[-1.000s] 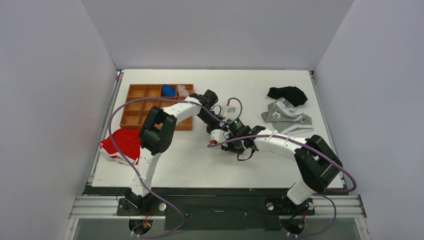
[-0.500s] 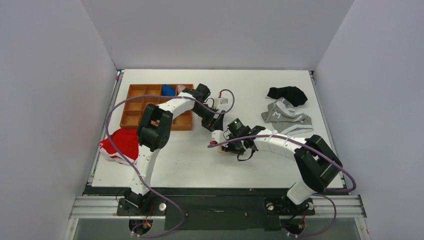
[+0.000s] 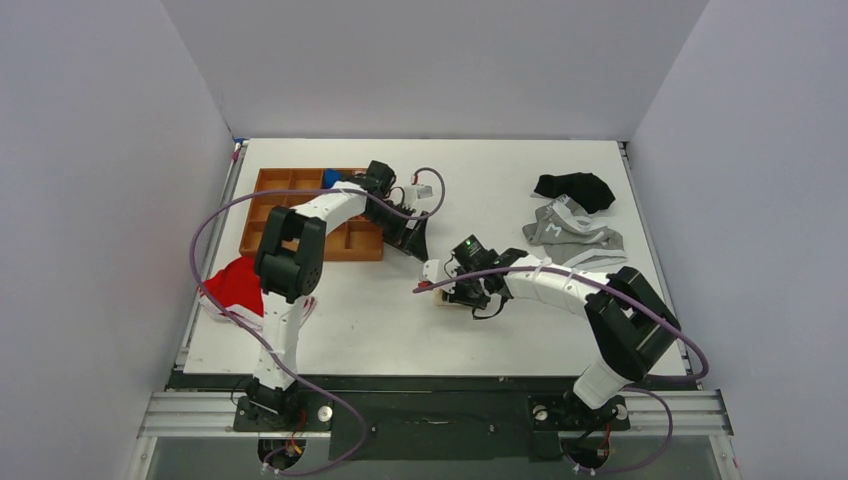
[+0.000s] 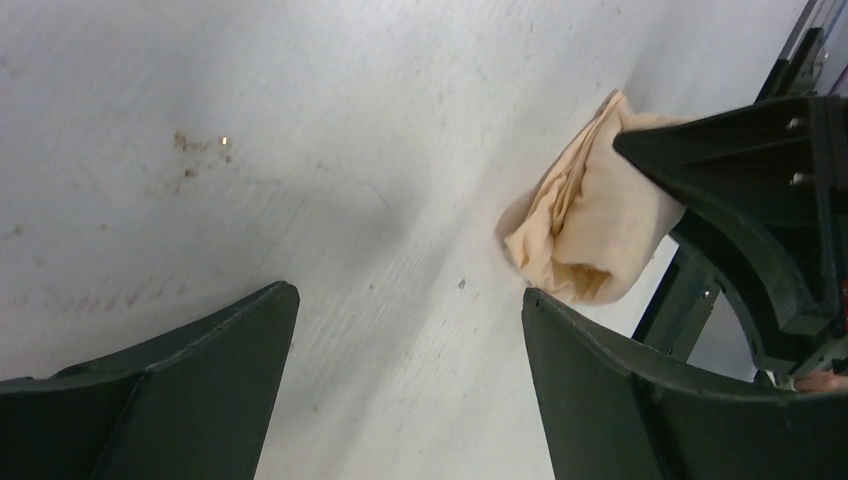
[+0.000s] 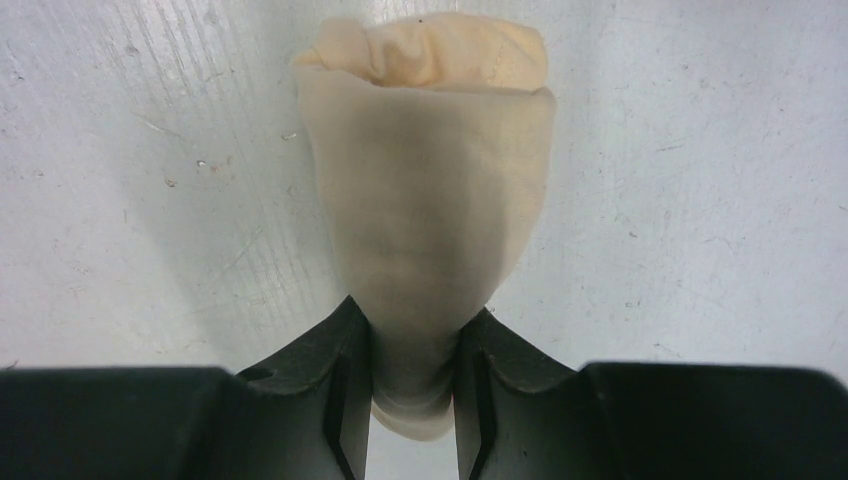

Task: Roll the underwear
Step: Roll the underwear to the center of the board.

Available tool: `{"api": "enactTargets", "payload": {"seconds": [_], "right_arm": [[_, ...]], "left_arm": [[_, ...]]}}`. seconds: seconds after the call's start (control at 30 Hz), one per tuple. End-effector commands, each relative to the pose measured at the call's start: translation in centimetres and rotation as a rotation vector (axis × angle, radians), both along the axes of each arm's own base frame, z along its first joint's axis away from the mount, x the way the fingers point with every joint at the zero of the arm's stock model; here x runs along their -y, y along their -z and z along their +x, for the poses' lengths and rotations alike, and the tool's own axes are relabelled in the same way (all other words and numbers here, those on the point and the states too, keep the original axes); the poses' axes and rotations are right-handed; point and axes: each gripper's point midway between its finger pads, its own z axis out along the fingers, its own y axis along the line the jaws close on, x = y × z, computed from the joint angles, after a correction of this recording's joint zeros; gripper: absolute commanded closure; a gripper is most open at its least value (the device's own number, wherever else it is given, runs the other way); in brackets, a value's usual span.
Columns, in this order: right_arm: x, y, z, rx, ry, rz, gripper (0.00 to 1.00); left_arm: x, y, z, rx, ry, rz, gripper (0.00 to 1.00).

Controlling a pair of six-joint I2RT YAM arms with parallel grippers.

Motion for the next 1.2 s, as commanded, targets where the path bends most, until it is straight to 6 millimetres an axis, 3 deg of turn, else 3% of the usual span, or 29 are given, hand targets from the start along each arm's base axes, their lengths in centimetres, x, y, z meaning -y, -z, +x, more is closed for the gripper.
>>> {"api": "enactTargets", "payload": {"seconds": [0.0, 0.23, 0.33, 0.67, 0.83, 0.97, 1.17], "right_arm": [[2.2, 2.6, -3.3, -0.175, 0.034, -0.082, 1.00], [2.1, 2.5, -2.2, -0.233, 0.079, -0.046, 1.00], [1.8, 2.5, -1.8, -0.275, 0.089, -0.031, 1.00], [1.7, 2.9, -1.3, -0.434, 0.124, -0.028, 1.00], [1.7, 3.0, -1.0, -0.509, 0.150, -0.034, 1.00], [1.9, 3.4, -0.7, -0.567, 0.174, -0.047, 1.00], [1.9, 3.7, -0.2, -0.615, 0.210, -0.063, 1.00]], "left_arm": [[-2.7, -2.0, 0.8, 0.081, -0.045, 0.040, 0.19], [-7.0, -5.3, -0.7, 0.144, -0.136, 0.024, 0.20], [-8.3, -6.2, -2.5, 0.181, -0.149, 0.011, 0.19], [-9.1, -7.5, -6.3, 0.295, -0.060, -0.054, 0.19], [-9.9, -7.4, -7.3, 0.412, -0.035, -0.036, 0.19], [-10.3, -8.6, -7.9, 0.561, -0.015, -0.029, 0.19], [-8.8, -8.7, -8.9, 0.717, 0.087, 0.043, 0.19]]}}
